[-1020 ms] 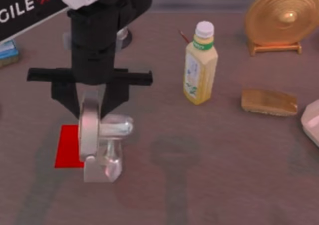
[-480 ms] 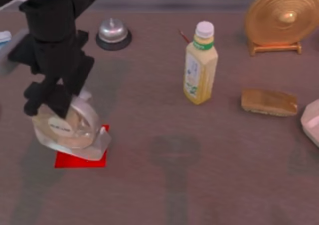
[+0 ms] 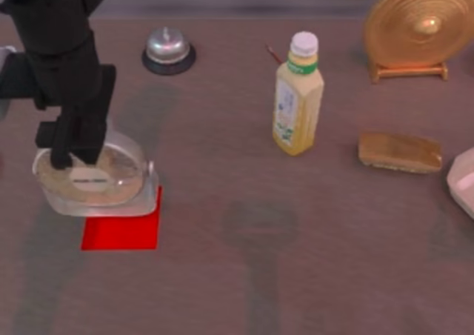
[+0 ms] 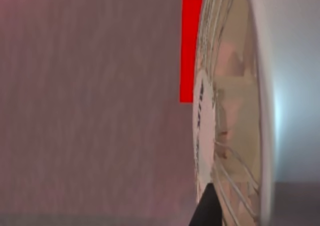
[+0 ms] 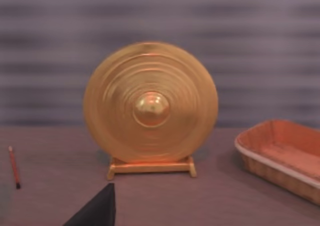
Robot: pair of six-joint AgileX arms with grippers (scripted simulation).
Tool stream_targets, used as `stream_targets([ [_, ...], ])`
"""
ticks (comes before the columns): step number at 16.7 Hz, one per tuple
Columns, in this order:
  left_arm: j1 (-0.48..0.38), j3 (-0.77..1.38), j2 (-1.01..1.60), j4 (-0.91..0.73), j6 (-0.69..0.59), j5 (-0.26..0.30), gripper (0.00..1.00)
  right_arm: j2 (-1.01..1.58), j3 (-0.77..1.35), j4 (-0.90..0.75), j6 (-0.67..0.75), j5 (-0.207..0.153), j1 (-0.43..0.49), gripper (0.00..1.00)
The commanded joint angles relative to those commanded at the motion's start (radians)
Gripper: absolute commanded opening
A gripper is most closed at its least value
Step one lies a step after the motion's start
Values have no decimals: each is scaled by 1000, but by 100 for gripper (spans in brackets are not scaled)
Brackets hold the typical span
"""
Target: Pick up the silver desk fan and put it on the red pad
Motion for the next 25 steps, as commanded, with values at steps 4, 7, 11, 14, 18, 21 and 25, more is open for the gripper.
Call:
stream_targets([
  [4,-4,-1,4,1,3,-1,0,0,0,0,0,0,0,100],
  [7,3,-57,8,58,3,0,0,0,0,0,0,0,0,100],
  [11,7,-125,10,135,8,0,0,0,0,0,0,0,0,100],
  [14,7,-125,10,135,8,0,0,0,0,0,0,0,0,100],
  [18,7,-125,10,135,8,0,30,0,0,0,0,0,0,100],
  [21,7,-125,10,135,8,0,53,0,0,0,0,0,0,100],
  [25,7,-125,10,135,8,0,83,0,0,0,0,0,0,100],
])
